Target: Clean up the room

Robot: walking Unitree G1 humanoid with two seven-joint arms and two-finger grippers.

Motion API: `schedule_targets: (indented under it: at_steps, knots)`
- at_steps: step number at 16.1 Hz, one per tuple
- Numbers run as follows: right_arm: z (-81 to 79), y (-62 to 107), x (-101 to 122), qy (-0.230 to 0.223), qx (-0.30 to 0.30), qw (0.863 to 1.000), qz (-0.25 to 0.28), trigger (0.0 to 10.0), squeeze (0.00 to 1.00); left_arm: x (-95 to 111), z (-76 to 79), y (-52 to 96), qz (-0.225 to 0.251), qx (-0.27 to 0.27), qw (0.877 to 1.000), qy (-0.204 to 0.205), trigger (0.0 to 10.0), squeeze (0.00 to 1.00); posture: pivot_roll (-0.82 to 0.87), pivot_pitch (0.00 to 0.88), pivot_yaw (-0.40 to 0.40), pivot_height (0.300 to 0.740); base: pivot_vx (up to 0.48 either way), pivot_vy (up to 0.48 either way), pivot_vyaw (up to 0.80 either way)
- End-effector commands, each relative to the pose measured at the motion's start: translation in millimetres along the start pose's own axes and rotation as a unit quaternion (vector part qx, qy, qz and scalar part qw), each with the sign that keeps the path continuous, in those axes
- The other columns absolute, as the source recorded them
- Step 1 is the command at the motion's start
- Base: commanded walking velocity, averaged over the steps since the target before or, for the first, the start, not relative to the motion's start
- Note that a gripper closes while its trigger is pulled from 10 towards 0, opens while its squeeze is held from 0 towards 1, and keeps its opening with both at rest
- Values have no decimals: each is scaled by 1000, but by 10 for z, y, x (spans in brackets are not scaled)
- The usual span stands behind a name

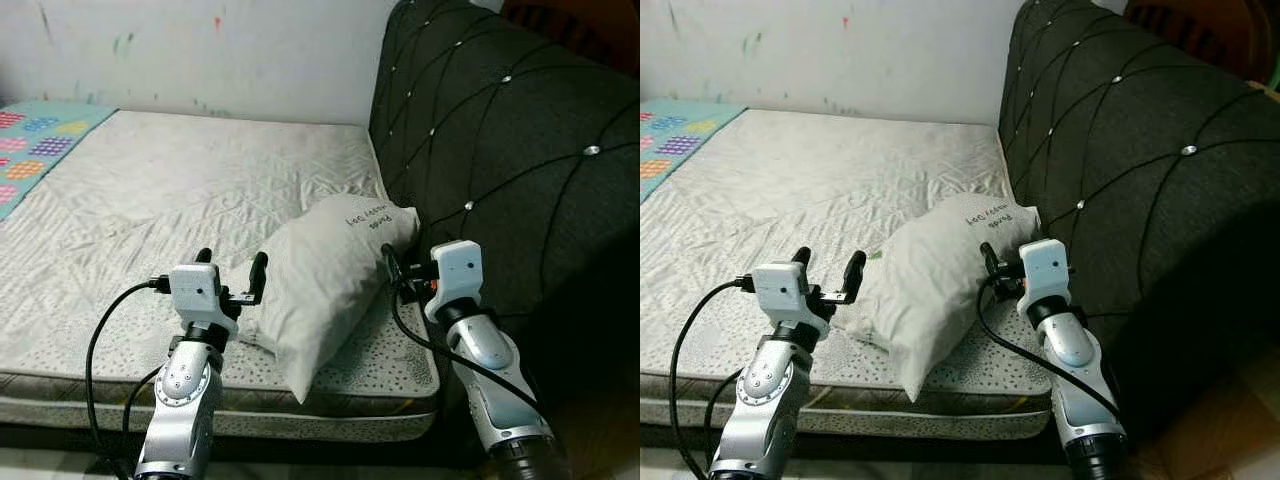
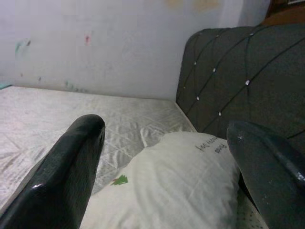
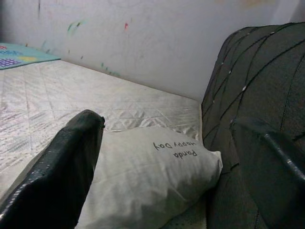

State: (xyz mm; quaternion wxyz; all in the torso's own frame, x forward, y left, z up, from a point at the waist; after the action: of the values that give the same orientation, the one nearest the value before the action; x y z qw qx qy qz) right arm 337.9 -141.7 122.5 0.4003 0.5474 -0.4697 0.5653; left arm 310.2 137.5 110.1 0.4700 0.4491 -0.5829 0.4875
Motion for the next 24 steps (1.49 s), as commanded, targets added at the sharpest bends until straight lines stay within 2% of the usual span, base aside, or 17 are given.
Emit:
schedule_targets:
  at_steps: [1,16,24]
  knots:
    - [-1,-16,28,2,1,1000,4,10000,0,32,-12,6,8,-3,1000,-2,10000,0,-119,0,-53,740,0,0,0]
    - [-27,-2,4,-1,6,1000,1,10000,0,23,-9,13,7,-12,1000,1,10000,0,-118,4,-51,740,328,0,0]
    - [-36,-1,3,2,8,1000,1,10000,0,0,-35,11,-3,-1,1000,1,10000,0,-117,8,-51,740,0,0,0]
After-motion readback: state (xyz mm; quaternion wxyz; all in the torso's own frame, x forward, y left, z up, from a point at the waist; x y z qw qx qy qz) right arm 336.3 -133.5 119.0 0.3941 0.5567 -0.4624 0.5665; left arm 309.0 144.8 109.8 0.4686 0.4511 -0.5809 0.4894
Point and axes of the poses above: a point about 5 cm out from each wrist's last joint towards the gripper, its own y axis pointing back from the gripper into the wrist, its own x axis along the axis of the wrist's last joint, z = x × y, the point moved 3 cm from there along -y, pointing out of the wrist towards the gripper, and after that the axes turned 11 degrees about -y, right-handed, at the moved point
